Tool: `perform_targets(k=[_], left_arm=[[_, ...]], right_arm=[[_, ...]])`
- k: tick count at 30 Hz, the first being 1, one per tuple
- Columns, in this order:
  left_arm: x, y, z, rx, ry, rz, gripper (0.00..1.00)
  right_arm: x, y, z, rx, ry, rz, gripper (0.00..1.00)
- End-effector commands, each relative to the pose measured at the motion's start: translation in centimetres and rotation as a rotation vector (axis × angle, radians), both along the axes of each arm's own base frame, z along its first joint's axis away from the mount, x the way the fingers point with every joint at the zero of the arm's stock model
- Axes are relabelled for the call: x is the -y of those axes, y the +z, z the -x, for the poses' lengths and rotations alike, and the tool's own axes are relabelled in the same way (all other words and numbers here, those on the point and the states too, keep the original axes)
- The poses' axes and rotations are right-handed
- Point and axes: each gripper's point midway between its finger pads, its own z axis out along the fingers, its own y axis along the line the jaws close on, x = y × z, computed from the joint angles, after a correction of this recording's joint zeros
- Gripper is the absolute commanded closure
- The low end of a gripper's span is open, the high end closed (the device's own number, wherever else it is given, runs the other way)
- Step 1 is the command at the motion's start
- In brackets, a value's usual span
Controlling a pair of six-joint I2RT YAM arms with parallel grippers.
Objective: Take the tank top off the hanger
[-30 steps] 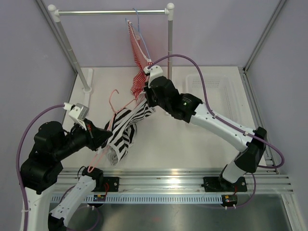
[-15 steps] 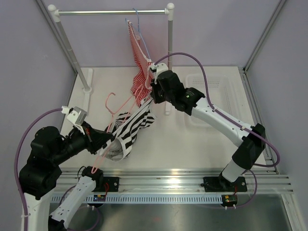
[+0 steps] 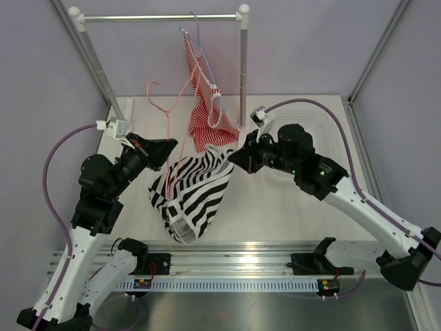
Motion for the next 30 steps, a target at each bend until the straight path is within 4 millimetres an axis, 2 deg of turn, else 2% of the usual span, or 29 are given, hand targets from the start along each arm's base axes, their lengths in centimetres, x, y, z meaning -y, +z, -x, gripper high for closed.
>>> perform_targets(k=[1,4,7,8,9,10,11,12,13,14,15,16,17,18,19,20,21,22,23,24,25,26,27,28,29,30], left_arm=[[-1.8,8.7,0.2,0.229,0.111,0.121,1.0],[-4.2,7.9,-0.7,0.151,0.259,0.06,1.0],[-5.6,6.4,-0.5,0.125,0.331,0.012,1.0],[-6.8,6.5,-0.4,0.117,0.391,0.018,1.0],[-7.3,5.1,-0.3,0.061,0.414,-0.005,1.0],[-7.9,5.3,0.0,0.04,0.443,-0.004,1.0],[-8.8,4.4,-0.5,-0.007,0.498,-0.015,1.0],[-9.1,2.7,-0.6,-0.075,0.514,-0.062,1.0],[-9.5,2.9,-0.5,-0.09,0.533,-0.075,1.0],[-9.4,2.1,-0.9,-0.124,0.535,-0.105,1.0],[-9.2,0.8,-1.4,-0.178,0.53,-0.164,1.0],[-9.1,0.4,-1.8,-0.194,0.529,-0.188,1.0],[-8.9,0.7,-2.0,-0.195,0.517,-0.2,1.0],[-8.6,-0.3,-2.8,-0.234,0.51,-0.249,1.0],[-8.3,-0.5,-3.0,-0.247,0.493,-0.268,1.0],[-8.2,0.4,-3.1,-0.243,0.491,-0.271,1.0],[-7.8,-1.1,-4.1,-0.3,0.476,-0.322,1.0],[-7.5,-1.1,-4.4,-0.308,0.462,-0.337,1.0],[-7.0,-1.2,-4.8,-0.323,0.44,-0.357,1.0],[-7.1,-0.2,-5.2,-0.308,0.443,-0.367,1.0],[-6.7,-0.6,-6.5,-0.329,0.441,-0.388,1.0],[-6.4,-0.2,-7.0,-0.311,0.422,-0.395,1.0],[-6.5,1.9,-8.0,-0.253,0.425,-0.358,1.0],[-5.6,1.9,-9.0,-0.257,0.382,-0.356,1.0],[-6.0,3.0,-9.7,-0.234,0.392,-0.351,1.0],[-6.6,4.9,-10.4,-0.204,0.398,-0.328,1.0]], right_arm=[[1.3,-0.3,2.2,-0.002,0.044,-0.006,1.0],[3.0,-1.3,3.4,0.024,0.048,0.025,1.0],[3.0,-1.7,3.9,0.023,0.068,0.022,1.0],[2.7,-2.8,3.7,0.002,0.072,0.037,1.0],[2.4,-3.5,3.7,-0.016,0.08,0.046,1.0],[1.9,-3.8,3.7,-0.028,0.1,0.038,1.0],[1.3,-5.4,3.5,-0.058,0.108,0.059,1.0],[0.7,-6.1,3.6,-0.066,0.119,0.062,1.0],[0.2,-7.5,2.9,-0.084,0.097,0.079,0.98],[-0.2,-8.0,2.9,-0.09,0.098,0.087,0.94],[-0.6,-8.4,2.8,-0.098,0.097,0.094,0.65],[-1.0,-8.9,2.5,-0.1,0.072,0.113,0.47],[-0.9,-8.9,2.2,-0.102,0.044,0.116,0.21],[-0.8,-8.9,1.8,-0.108,0.017,0.115,0.01],[-0.1,-8.8,0.9,-0.111,-0.055,0.125,0.01],[0.3,-8.8,0.7,-0.113,-0.082,0.14,0.01],[0.7,-8.6,0.6,-0.107,-0.097,0.152,0.01],[1.2,-8.5,0.5,-0.104,-0.114,0.171,0.01],[1.6,-7.9,0.7,-0.092,-0.114,0.166,0.0],[1.9,-7.6,0.9,-0.086,-0.115,0.168,0.0],[2.3,-7.3,1.3,-0.08,-0.113,0.161,0.0],[2.4,-7.2,1.5,-0.077,-0.106,0.153,0.0],[2.4,-7.2,1.8,-0.077,-0.098,0.147,0.01],[2.5,-7.1,2.2,-0.069,-0.082,0.13,0.0],[2.5,-7.2,2.4,-0.068,-0.076,0.123,0.01],[2.6,-7.2,2.6,-0.066,-0.074,0.116,0.0]])
